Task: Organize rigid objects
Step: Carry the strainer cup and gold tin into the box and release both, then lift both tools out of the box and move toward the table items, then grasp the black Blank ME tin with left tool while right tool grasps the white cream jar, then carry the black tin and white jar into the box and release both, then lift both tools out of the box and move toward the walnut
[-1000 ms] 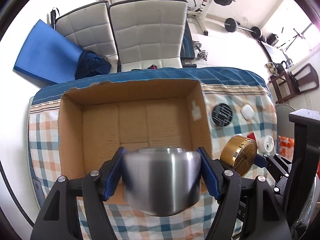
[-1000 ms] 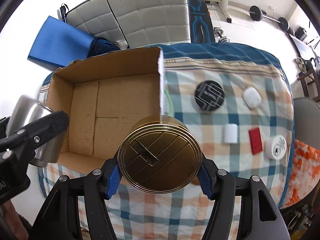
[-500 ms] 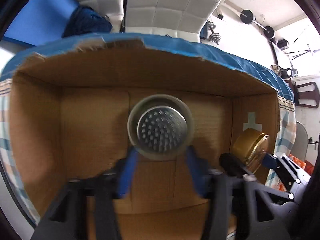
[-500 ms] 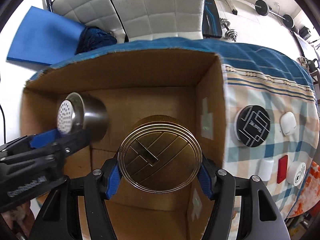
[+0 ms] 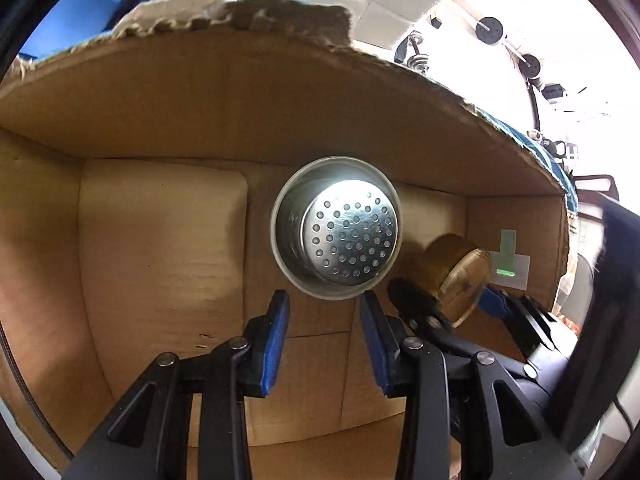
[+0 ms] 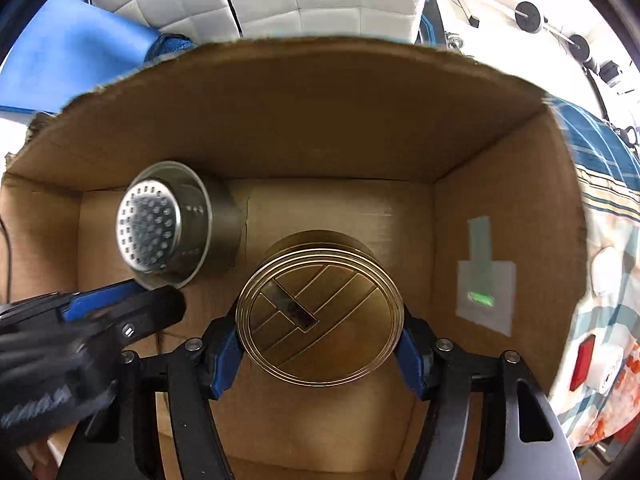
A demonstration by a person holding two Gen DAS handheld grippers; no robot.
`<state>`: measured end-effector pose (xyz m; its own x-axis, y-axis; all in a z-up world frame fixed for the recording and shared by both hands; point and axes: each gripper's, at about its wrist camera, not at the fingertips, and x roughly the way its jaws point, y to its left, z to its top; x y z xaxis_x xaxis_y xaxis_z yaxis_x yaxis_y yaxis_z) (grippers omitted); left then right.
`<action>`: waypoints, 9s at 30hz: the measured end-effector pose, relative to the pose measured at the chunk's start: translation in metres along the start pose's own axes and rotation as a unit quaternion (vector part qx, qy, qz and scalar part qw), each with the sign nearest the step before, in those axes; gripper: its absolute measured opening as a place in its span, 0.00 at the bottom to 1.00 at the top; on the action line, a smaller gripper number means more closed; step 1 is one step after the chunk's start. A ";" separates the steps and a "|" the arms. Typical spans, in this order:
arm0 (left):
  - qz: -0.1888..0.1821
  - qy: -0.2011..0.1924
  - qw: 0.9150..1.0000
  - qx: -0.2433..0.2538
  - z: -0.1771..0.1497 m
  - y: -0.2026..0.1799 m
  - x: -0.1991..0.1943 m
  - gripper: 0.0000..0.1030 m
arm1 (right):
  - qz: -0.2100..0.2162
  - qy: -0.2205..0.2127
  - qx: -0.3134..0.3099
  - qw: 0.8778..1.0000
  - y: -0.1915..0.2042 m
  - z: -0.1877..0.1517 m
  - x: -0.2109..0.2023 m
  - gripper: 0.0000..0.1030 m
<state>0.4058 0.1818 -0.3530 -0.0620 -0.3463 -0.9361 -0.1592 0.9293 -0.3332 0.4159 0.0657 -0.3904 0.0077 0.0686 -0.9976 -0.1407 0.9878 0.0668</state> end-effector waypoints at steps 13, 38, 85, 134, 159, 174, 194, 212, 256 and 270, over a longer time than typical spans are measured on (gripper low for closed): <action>0.089 -0.047 0.995 0.001 -0.029 0.010 -0.043 0.77 | 0.025 0.016 0.007 1.000 0.013 -0.020 -0.016 0.91; 0.127 -0.162 0.978 0.029 -0.148 -0.036 -0.134 1.00 | 0.024 -0.073 -0.008 0.997 -0.005 -0.142 -0.161 1.00; 0.180 -0.041 0.976 0.115 -0.044 -0.309 0.080 1.00 | -0.015 0.017 0.250 0.968 -0.432 -0.154 -0.058 1.00; 0.200 0.080 0.964 0.157 -0.101 -0.248 0.186 0.76 | 0.037 0.125 0.211 0.969 -0.407 -0.195 0.014 0.70; 0.155 -0.026 0.972 0.172 -0.152 -0.275 0.092 0.71 | 0.008 0.056 0.163 0.985 -0.341 -0.216 -0.059 0.67; 0.113 -0.138 0.974 0.141 -0.169 -0.221 -0.064 0.71 | 0.048 -0.037 0.077 0.995 -0.222 -0.195 -0.174 0.67; 0.149 -0.125 0.981 0.010 -0.121 -0.003 -0.090 0.71 | 0.065 0.014 -0.031 0.997 -0.009 -0.121 -0.105 0.68; 0.143 -0.025 0.989 -0.009 -0.044 0.054 0.006 0.71 | 0.000 0.073 0.004 0.997 0.019 -0.053 0.015 0.68; 0.132 -0.131 0.982 -0.021 -0.127 0.021 -0.104 1.00 | 0.016 0.017 -0.026 0.999 0.010 -0.115 -0.088 1.00; 0.133 -0.193 0.972 0.015 -0.203 -0.015 -0.173 1.00 | 0.036 -0.058 -0.028 0.997 0.000 -0.175 -0.199 1.00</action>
<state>0.2189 0.2012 -0.1632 0.2782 -0.0246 -0.9602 -0.1591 0.9847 -0.0714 0.2411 0.0273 -0.1948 0.1103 0.1576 -0.9813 -0.2005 0.9706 0.1333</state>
